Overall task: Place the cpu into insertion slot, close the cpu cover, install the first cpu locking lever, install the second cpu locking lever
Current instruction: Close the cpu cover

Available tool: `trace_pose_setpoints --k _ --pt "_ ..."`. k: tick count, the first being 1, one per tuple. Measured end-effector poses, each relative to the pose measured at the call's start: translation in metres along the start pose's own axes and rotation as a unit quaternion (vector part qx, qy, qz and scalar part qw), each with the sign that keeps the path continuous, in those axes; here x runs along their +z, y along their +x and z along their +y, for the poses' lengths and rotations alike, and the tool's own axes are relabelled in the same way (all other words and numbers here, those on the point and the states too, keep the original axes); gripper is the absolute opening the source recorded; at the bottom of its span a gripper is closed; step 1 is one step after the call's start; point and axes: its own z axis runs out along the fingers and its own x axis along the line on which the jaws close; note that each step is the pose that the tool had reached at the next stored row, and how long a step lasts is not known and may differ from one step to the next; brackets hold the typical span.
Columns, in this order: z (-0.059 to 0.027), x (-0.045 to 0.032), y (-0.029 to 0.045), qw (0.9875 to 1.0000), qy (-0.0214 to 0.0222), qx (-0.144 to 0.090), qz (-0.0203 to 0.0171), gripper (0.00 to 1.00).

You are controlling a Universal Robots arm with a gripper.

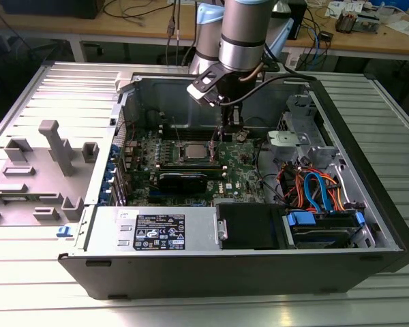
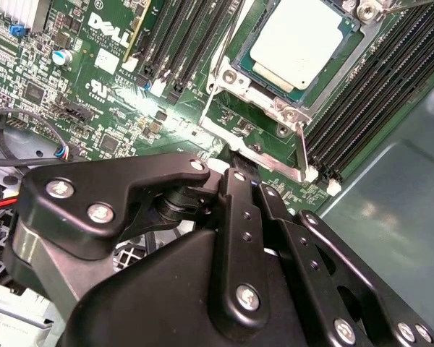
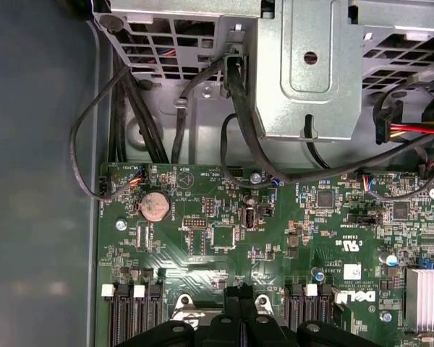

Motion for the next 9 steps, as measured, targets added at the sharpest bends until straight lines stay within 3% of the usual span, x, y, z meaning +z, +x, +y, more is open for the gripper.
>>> trace_pose_setpoints --k 9 --pt "-0.0030 0.0001 0.0001 1.0000 0.0000 0.000 0.0000 0.11"
